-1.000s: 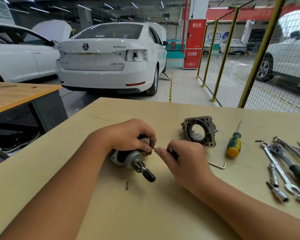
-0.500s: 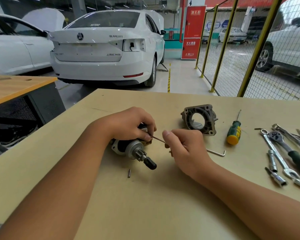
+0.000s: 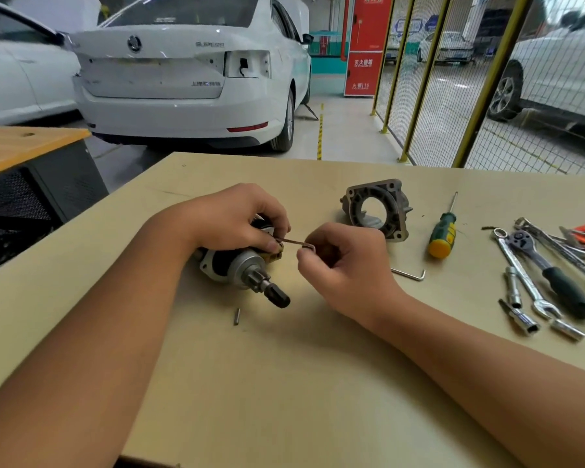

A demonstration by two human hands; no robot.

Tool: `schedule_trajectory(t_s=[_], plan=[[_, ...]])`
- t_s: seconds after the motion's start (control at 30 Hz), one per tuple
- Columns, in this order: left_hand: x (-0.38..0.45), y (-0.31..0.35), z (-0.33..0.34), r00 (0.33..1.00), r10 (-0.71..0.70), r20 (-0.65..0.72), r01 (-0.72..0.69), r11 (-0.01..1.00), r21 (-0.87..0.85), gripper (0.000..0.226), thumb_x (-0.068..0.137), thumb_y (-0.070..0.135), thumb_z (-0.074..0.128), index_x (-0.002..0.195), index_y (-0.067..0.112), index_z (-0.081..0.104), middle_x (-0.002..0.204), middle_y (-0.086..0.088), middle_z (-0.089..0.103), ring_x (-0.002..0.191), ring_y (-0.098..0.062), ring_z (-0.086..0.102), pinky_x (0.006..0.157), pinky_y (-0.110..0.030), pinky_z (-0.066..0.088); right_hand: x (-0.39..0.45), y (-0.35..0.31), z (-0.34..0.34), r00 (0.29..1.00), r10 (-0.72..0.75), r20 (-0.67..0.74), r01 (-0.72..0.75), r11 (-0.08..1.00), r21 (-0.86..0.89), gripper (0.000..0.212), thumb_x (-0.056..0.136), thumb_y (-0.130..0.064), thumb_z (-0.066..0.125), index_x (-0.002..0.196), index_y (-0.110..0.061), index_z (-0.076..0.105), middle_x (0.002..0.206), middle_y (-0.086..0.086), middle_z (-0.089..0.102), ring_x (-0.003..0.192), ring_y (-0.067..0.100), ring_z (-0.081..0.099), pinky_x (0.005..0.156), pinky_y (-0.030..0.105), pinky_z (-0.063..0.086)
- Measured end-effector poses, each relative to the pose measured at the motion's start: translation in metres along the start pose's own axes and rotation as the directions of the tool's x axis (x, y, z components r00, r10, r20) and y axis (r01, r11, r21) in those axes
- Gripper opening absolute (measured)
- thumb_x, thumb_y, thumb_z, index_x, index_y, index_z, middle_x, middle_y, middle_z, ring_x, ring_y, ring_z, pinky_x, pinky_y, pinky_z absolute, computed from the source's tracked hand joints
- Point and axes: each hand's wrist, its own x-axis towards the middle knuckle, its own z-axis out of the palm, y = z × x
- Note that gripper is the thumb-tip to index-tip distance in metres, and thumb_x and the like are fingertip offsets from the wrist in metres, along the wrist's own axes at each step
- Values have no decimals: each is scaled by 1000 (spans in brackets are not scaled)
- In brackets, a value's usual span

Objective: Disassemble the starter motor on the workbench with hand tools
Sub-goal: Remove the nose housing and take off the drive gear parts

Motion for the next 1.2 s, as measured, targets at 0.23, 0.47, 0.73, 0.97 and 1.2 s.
schedule_trajectory(t_s=[0.23,0.47,0.73,0.97,1.2], plan=[[2,-4,1,1000,0,-22,0,1000,5,20,83,16,87,79,31,75,105,17,73,103,6,64,95,-29,50,1,1,1,999,-32,33,33,999,-29,22,92,-23,73,77,-7,73,54,-6,54,49,10,46,50,19,32],[2,-4,1,1000,7,-24,-7,1000,25,16,84,19,86,83,32,77,104,16,74,103,1,66,99,-38,52,3,5,3,1000,20,9,-19,993,-115,29,97,-22,66,74,-5,69,55,4,56,50,21,48,49,35,37],[2,-4,-1,1000,12,10,-12,1000,18,14,90,13,79,95,26,83,114,18,73,108,7,63,97,-19,47,2,4,3,999,-40,25,45,970,-237,18,92,-20,69,79,-7,72,64,2,65,57,20,58,55,37,48],[3,-2,1,1000,13,-5,-12,996,91,10,86,16,84,89,26,82,111,18,72,105,5,63,99,-31,50,1,0,3,997,44,68,-27,972,-232,18,90,-35,64,86,-18,70,74,-6,65,69,15,60,64,40,51],[4,-3,1,999,32,-16,-30,995,90,13,83,16,86,91,26,82,108,19,73,104,4,64,100,-33,51,2,-4,1,954,292,64,-291,956,-25,54,89,-69,44,76,-21,65,64,2,63,63,19,63,60,46,52]])
